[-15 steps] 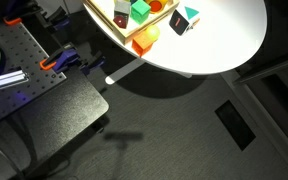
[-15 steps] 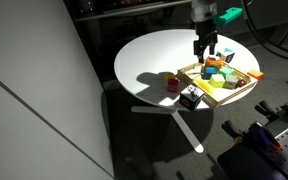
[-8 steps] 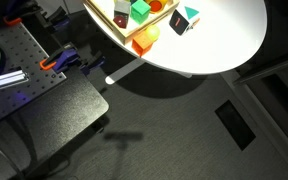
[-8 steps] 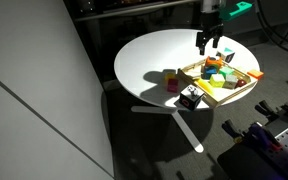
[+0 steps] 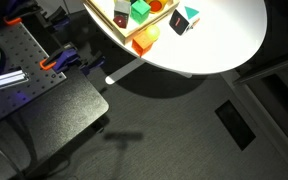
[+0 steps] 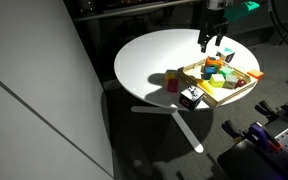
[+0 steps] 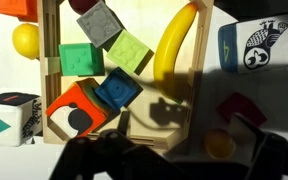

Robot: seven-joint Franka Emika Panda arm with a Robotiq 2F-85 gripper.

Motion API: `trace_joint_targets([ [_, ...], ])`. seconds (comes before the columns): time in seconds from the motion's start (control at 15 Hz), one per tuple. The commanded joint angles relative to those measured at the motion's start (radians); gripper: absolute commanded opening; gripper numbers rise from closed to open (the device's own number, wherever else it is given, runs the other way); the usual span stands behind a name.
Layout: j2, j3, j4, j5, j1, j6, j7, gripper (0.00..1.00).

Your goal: Pick up the block with the letter d on it and put it on the table

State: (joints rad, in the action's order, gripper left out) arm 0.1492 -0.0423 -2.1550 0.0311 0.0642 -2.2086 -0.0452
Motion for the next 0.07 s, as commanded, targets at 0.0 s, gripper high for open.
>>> trace_joint_targets([
  [0.0, -0.001, -0.002, 0.001, 0.000, -0.002, 0.003, -0.001, 1.00],
])
